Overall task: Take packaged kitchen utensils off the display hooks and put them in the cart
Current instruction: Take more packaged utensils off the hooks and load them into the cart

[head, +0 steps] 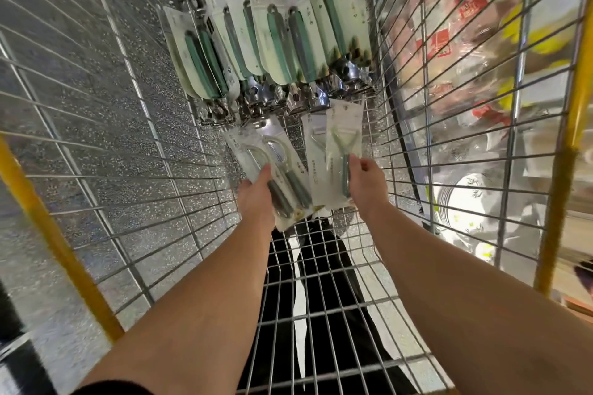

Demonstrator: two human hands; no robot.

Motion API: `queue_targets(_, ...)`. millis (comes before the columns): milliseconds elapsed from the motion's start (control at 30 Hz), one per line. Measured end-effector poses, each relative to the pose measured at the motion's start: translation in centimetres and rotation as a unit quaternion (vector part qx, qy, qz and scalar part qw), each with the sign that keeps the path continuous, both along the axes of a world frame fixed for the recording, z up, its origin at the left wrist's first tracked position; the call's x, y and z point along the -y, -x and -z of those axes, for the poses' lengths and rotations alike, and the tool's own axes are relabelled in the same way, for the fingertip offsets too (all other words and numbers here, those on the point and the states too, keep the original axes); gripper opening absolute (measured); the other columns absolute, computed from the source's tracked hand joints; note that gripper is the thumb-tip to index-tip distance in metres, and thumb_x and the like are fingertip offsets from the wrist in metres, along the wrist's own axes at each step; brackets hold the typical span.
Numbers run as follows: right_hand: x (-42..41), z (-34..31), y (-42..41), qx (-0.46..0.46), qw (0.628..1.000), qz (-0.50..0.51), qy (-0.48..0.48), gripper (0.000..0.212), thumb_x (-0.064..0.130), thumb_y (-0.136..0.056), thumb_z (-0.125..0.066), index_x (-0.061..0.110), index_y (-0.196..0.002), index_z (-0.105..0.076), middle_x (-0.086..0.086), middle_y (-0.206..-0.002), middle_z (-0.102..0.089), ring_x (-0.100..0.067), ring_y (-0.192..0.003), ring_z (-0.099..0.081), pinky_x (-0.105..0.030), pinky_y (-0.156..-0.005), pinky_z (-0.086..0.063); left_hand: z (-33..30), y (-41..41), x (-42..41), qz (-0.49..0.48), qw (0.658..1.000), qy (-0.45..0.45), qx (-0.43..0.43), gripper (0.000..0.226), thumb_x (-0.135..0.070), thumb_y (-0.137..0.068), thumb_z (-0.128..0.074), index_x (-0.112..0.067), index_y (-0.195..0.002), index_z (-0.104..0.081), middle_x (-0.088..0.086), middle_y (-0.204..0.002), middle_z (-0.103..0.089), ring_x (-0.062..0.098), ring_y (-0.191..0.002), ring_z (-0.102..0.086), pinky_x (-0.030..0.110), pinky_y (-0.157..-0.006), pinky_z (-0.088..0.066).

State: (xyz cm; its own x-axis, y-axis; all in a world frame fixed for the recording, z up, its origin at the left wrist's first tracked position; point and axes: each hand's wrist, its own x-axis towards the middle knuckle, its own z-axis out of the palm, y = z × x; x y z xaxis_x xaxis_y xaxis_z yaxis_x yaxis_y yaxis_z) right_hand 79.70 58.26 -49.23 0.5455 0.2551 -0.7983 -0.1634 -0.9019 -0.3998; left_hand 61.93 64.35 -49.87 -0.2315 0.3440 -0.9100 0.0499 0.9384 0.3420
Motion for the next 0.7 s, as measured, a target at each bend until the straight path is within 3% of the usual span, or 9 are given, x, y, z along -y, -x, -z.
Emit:
queue_targets(200, 0.2, -0.2, -0.2, -0.023, 1.000, 0.009, 0.001, 0.040, 0.054, -0.096, -0.054, 0.019, -0.115, -0.062, -0.007, -0.116, -0.063, -0.022, -0.091, -0.066, -0.038, -0.069, -0.061, -0.8, 0.1, -0.2, -0.009, 0.998, 0.009, 0.069, 0.043, -0.036, -0.090, -0.070, -0.013, -0.125, -0.062, 0.006, -0.113, -0.073, 0.029, -0.103, -0.068, 0.051, -0.103, -0.047)
queue_targets(367, 0.5, -0.4, -0.5, -0.088, 0.994, 0.067, -0.014, 0.046, 0.043, -0.093, -0.067, 0.014, -0.126, -0.053, -0.007, -0.113, -0.062, -0.024, -0.085, -0.066, -0.032, -0.054, -0.058, -1.5, -0.6, -0.4, -0.005, 0.996, 0.032, 0.088, 0.041, -0.033, -0.092, -0.069, -0.009, -0.124, -0.060, 0.010, -0.112, -0.071, 0.031, -0.106, -0.065, 0.043, -0.088, -0.052)
queue_targets(433, 0.5, -0.6, -0.6, -0.115, 0.988, 0.099, -0.008, 0.058, 0.043, -0.089, -0.072, 0.016, -0.132, -0.045, -0.012, -0.121, -0.057, -0.029, -0.089, -0.066, -0.032, -0.052, -0.057, -1.7, -0.6, -0.6, -0.002, 0.995, 0.040, 0.096, 0.041, -0.033, -0.089, -0.071, -0.008, -0.120, -0.062, 0.011, -0.113, -0.070, 0.032, -0.108, -0.065, 0.046, -0.096, -0.050)
queue_targets(600, 0.3, -1.0, -0.7, -0.198, 0.978, 0.073, 0.000, 0.062, 0.050, -0.088, -0.070, 0.007, -0.128, -0.048, -0.012, -0.117, -0.063, -0.034, -0.091, -0.067, -0.038, -0.060, -0.059, -2.4, -0.5, -0.9, 0.010, 0.992, 0.045, 0.114, 0.046, -0.027, -0.087, -0.073, -0.003, -0.124, -0.058, 0.013, -0.112, -0.069, 0.032, -0.106, -0.065, 0.048, -0.102, -0.048)
queue_targets(700, 0.3, -1.0, -0.3, -0.216, 0.976, 0.030, 0.012, 0.070, 0.059, -0.079, -0.072, 0.005, -0.121, -0.060, -0.014, -0.115, -0.068, -0.040, -0.096, -0.069, -0.054, -0.079, -0.061, -2.8, -0.4, -0.9, 0.005, 0.989, 0.045, 0.144, 0.064, -0.030, -0.077, -0.076, -0.002, -0.131, -0.053, 0.017, -0.116, -0.070, 0.035, -0.105, -0.070, 0.052, -0.102, -0.050)
